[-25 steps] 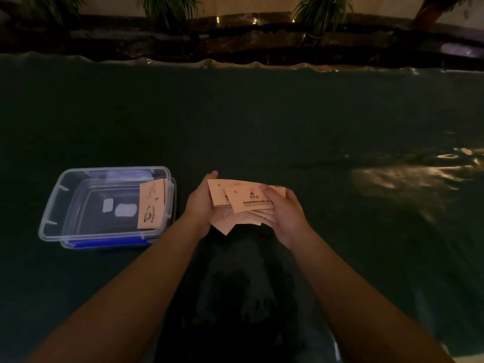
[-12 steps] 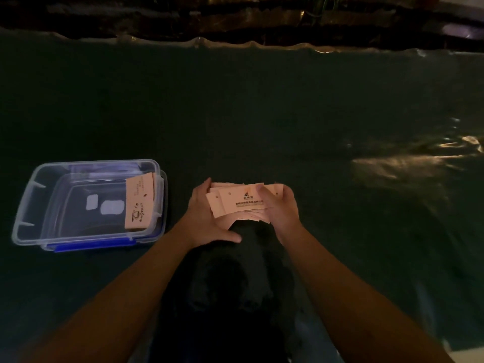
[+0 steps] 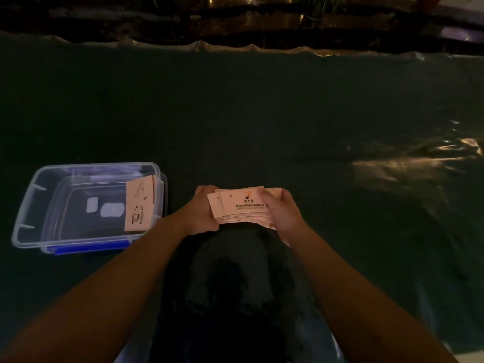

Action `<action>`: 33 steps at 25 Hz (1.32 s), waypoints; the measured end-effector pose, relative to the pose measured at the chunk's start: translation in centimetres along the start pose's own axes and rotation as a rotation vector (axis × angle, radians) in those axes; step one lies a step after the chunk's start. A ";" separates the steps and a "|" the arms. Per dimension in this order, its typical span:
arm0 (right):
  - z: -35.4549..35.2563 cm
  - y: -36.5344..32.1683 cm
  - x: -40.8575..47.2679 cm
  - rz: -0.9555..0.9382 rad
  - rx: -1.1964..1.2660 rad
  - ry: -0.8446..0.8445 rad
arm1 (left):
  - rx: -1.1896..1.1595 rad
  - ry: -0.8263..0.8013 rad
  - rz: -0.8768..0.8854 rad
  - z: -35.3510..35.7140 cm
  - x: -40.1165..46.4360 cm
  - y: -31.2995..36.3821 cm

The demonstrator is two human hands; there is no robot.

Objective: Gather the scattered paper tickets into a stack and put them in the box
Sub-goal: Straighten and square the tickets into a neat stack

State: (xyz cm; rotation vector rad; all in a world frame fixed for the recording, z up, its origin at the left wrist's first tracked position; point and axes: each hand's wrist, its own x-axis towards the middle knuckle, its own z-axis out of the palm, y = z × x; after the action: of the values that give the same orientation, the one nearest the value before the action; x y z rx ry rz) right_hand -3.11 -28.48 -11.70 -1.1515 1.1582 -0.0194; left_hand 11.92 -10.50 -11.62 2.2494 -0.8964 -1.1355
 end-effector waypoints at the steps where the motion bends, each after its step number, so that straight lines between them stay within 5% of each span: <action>1: 0.4 -0.1 0.0 0.005 -0.027 0.006 | -0.040 0.018 -0.011 0.4 -0.1 0.1; 20: 0.6 1.8 -2.3 0.170 0.186 -0.204 | -0.386 0.042 -0.050 2.4 -2.9 -2.0; 27: -0.1 5.6 -5.4 0.252 0.292 -0.239 | -0.853 0.231 -0.090 5.7 -11.0 -0.2; 33: 1.0 6.2 -7.9 0.160 0.382 -0.280 | -0.984 0.412 -0.210 8.6 -12.4 2.7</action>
State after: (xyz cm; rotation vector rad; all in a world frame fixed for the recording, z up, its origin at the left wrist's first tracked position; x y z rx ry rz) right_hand -9.27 -20.58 -10.67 -0.6970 0.9434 0.0411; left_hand -1.68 -4.28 -8.06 1.6329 0.0958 -0.8539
